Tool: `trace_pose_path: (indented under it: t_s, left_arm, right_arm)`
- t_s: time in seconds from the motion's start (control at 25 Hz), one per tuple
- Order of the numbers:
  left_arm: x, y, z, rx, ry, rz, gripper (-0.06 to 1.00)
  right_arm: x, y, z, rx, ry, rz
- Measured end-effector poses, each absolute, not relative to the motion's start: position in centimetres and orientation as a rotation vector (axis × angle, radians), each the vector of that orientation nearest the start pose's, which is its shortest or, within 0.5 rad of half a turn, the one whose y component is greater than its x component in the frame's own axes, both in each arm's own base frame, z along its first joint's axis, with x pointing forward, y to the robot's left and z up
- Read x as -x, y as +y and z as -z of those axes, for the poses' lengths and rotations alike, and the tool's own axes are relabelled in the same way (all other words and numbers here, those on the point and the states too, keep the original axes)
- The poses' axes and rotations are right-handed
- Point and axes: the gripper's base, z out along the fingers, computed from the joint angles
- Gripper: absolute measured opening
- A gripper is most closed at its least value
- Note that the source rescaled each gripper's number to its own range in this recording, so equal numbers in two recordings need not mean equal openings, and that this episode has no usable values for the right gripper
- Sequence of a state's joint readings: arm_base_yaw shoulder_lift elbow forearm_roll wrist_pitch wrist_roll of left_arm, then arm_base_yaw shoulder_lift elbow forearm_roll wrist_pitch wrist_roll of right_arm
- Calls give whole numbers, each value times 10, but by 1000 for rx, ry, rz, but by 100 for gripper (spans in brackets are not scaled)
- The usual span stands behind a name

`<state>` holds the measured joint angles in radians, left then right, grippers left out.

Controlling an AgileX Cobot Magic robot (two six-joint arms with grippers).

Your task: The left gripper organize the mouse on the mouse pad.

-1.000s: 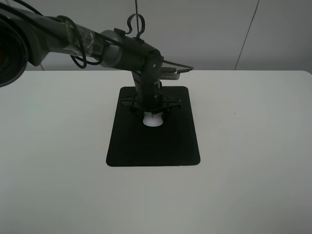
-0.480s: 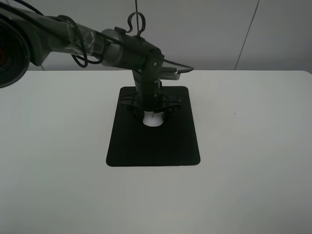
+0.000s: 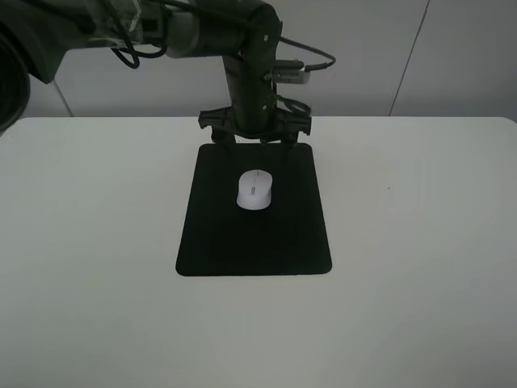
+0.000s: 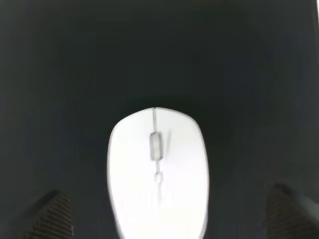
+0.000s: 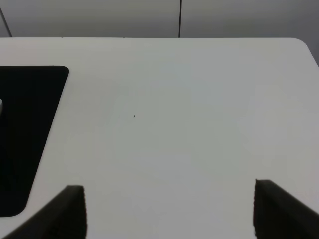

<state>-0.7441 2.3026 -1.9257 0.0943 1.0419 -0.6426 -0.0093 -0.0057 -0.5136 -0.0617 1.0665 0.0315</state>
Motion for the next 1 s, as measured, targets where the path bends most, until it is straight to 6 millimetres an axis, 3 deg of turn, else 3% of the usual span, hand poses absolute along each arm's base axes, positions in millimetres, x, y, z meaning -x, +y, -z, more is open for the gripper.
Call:
trace_pose_path:
  t_s: [0.24,0.52,0.68,1.0]
  left_arm:
    - [-357,-308,-199,-254,2880,-14,99]
    - [-354,-299,-234,-294,2819,11,100]
    - [-354,-293,-240,-294,2841,9,100]
    - [-375,-261,-242,-263,2851,-18,100]
  right_arm:
    - [8,-5,-281,-45,2029,59]
    - [8,-5,-281,-45,2029,59]
    - [8,-5,-281,-45,2029,59]
    - [8,-5,-281,-45,2029,59]
